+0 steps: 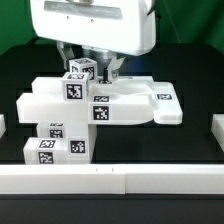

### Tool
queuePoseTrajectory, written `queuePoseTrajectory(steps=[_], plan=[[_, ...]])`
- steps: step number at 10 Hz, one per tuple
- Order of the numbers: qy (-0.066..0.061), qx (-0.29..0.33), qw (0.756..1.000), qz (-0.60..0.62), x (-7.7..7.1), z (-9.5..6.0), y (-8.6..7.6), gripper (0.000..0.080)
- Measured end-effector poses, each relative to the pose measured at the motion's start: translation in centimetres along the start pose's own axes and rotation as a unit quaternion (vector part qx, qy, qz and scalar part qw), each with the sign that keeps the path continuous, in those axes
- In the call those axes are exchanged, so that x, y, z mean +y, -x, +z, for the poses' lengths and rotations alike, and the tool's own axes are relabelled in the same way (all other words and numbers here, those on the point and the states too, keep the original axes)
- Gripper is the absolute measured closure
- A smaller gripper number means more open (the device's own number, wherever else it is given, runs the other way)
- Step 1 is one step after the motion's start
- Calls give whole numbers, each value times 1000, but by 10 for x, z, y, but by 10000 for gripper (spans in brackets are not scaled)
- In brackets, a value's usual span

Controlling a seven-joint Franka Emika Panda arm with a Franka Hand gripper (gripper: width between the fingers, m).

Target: Assemble chair

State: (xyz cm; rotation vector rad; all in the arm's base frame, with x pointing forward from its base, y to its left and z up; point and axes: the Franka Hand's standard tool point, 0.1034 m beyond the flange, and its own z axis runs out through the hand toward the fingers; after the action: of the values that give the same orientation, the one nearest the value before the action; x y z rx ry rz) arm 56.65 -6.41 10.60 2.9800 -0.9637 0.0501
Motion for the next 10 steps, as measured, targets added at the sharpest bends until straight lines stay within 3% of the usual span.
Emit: queuePoseTrajectory(steps=[3,5,10], plan=[[0,0,994,-108,3,0,-1,150],[6,1,978,-210,3,0,-2,150],[12,-1,914,-405,8,0,-4,150]])
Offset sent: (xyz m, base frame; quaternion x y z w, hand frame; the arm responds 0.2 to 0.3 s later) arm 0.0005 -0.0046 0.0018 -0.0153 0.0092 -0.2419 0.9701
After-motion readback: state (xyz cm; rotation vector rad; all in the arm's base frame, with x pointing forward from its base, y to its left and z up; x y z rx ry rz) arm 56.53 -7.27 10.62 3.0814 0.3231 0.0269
